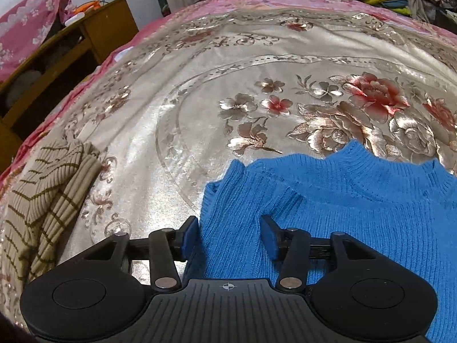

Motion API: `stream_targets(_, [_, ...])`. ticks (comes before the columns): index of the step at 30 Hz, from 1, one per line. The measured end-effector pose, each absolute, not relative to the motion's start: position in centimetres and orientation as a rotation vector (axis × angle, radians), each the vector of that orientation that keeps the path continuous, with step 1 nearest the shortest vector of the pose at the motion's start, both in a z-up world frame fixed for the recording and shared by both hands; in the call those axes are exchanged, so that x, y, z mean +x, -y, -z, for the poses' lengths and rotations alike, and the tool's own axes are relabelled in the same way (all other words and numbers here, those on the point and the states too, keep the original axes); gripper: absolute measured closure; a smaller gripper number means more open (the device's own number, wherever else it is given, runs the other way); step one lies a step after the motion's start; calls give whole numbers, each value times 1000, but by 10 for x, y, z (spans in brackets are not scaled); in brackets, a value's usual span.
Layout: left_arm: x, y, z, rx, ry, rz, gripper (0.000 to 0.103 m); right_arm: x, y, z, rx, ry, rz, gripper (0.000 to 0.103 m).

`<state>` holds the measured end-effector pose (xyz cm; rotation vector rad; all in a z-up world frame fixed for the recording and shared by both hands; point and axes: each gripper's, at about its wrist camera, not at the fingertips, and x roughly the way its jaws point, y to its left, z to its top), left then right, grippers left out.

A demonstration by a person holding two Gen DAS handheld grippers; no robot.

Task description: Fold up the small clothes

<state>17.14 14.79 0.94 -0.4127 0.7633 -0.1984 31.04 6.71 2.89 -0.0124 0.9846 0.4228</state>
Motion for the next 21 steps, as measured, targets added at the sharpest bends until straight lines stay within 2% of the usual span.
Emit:
stream_targets(4, [174,-150,-5,-450,-780,208,66,311,-72,-29,-28,-988,-419,49])
stream_targets(21, [175,-147,0,-468,-798,227,65,309,-87,-28,-138,-991,-411,46])
